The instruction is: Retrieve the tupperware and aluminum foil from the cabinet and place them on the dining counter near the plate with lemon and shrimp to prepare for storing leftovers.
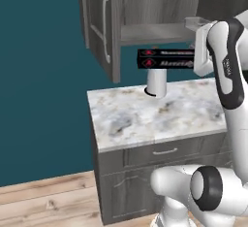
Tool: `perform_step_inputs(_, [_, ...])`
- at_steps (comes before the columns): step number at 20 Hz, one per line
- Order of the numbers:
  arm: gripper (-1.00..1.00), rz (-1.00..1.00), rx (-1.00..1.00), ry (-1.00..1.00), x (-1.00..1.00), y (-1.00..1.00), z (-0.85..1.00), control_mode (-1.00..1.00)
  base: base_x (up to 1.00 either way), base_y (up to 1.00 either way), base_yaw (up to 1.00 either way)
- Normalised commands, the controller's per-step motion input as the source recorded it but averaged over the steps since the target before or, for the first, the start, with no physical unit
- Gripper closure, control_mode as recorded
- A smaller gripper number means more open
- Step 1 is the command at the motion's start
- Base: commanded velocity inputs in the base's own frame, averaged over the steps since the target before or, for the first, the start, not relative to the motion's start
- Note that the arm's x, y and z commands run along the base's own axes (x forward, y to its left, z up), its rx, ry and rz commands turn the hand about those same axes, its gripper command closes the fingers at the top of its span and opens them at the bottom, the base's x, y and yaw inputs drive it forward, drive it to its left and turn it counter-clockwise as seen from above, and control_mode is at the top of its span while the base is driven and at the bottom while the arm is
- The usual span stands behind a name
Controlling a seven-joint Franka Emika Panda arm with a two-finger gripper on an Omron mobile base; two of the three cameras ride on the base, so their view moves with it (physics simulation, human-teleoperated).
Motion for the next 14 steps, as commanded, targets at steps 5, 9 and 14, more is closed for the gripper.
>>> perform_step_inputs(5, [1.0, 0.0, 0.0, 0.0, 0.0, 0.0, 0.0, 1.0, -0.88, -0.26, -0.33])
perform_step_inputs(9, [1.0, 0.0, 0.0, 0.0, 0.0, 0.0, 0.0, 1.0, -0.42, -0.26, -0.6])
perform_step_inputs(14, [1.0, 0.0, 0.0, 0.0, 0.0, 0.0, 0.0, 1.0, -0.01, -0.01, -0.8])
